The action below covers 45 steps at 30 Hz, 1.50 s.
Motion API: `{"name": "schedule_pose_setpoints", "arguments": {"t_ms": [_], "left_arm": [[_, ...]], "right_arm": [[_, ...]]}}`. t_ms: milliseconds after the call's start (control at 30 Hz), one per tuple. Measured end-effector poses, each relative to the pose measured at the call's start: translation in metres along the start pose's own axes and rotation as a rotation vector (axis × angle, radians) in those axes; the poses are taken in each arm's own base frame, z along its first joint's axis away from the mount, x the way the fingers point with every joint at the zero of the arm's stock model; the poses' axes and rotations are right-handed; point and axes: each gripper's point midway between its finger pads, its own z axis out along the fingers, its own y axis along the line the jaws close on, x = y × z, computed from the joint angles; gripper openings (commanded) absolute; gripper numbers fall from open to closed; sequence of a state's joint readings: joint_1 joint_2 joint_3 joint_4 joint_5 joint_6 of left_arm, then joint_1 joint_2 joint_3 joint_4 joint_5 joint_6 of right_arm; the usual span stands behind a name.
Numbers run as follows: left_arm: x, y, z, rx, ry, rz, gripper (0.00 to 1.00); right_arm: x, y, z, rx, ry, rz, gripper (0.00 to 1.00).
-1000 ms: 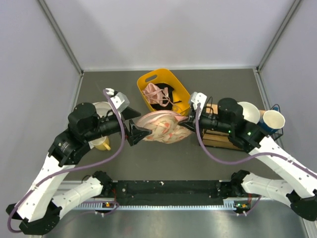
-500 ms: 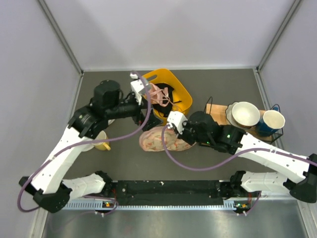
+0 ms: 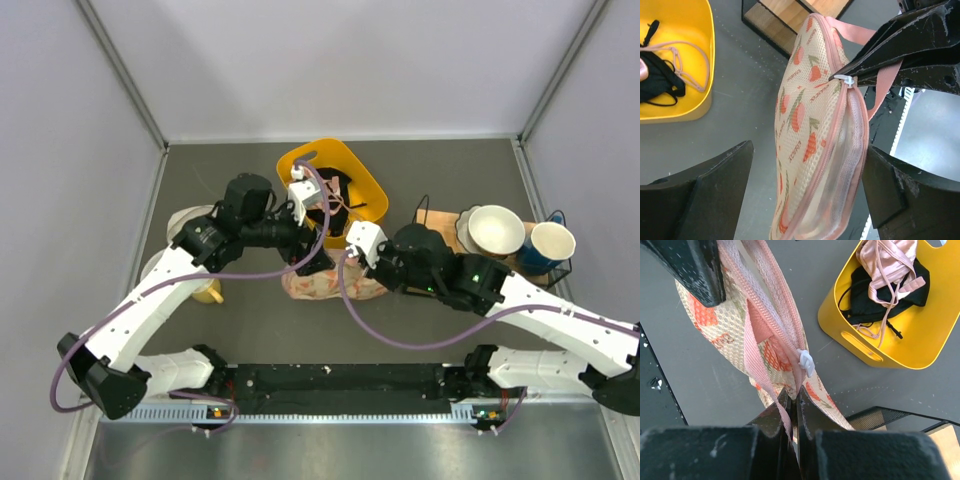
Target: Unzip the laundry bag and remove the bra
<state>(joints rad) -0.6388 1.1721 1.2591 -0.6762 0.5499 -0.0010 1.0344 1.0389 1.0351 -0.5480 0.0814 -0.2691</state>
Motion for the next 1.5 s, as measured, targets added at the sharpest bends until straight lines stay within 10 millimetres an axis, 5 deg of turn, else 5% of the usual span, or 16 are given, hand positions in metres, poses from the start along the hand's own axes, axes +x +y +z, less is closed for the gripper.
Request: {"name": "schedule_pose_setpoints", "arguments": {"t_ms": [67, 100, 133, 167, 267, 300, 333, 367, 433, 633, 733, 933, 1033, 1167, 1300, 1500], "left_arm": [[-0.001, -0.002, 0.002, 0.019, -0.004, 0.002, 0.77], [-0.002, -0.003, 0.004, 0.03, -0.004, 0.002, 0.62], [-0.002, -0.003, 0.005, 0.039, -0.003, 0.002, 0.46], [-0.001, -0.004, 0.007, 0.047, 0.0, -0.002, 0.05], [0.0, -0.009, 0.009, 0.084, 0.002, -0.004, 0.0], [0.0, -0.012, 0.009, 0.1, 0.004, -0.003, 0.0], [0.0, -0.015, 0.009, 0.113, 0.004, -0.001, 0.0], [0.0, -0.017, 0.01, 0.121, 0.003, 0.003, 0.0], [0.001, -0.015, 0.01, 0.118, 0.004, 0.013, 0.0], [0.021, -0.008, 0.005, 0.08, 0.002, 0.085, 0.0], [0.021, -0.012, -0.007, 0.069, -0.051, 0.168, 0.0], [0.006, -0.022, -0.033, 0.04, -0.189, 0.364, 0.0], [0.001, -0.021, -0.038, 0.02, -0.212, 0.424, 0.0], [0.001, -0.017, -0.038, 0.001, -0.207, 0.456, 0.0], [0.003, -0.016, -0.038, -0.002, -0.201, 0.46, 0.0], [0.003, -0.016, -0.04, -0.006, -0.201, 0.461, 0.0]], "right_arm": [[-0.001, -0.001, -0.002, 0.002, -0.005, 0.0, 0.0], [-0.001, -0.001, -0.002, 0.003, -0.005, 0.001, 0.0], [-0.001, -0.001, -0.002, 0.005, -0.004, 0.0, 0.0], [0.0, -0.001, -0.002, 0.006, -0.002, 0.0, 0.0], [0.001, -0.003, -0.002, 0.016, 0.002, 0.0, 0.02], [0.001, -0.005, -0.002, 0.028, 0.006, 0.002, 0.21], [0.002, -0.006, -0.002, 0.038, 0.009, 0.005, 0.71], [0.002, -0.007, -0.002, 0.045, 0.011, 0.013, 0.87], [0.0, -0.009, -0.003, 0.057, 0.007, 0.027, 0.99], [-0.019, -0.008, -0.025, 0.034, -0.089, 0.052, 0.92], [-0.046, -0.01, -0.058, 0.021, -0.211, 0.065, 0.81], [-0.093, -0.021, -0.109, 0.034, -0.402, 0.103, 0.77], [-0.097, -0.013, -0.1, -0.02, -0.386, 0.12, 0.73], [-0.079, -0.001, -0.059, -0.167, -0.264, 0.204, 0.58], [-0.058, 0.001, -0.028, -0.251, -0.147, 0.345, 0.58], [-0.062, 0.027, -0.018, -0.42, -0.11, 0.485, 0.59]]}}
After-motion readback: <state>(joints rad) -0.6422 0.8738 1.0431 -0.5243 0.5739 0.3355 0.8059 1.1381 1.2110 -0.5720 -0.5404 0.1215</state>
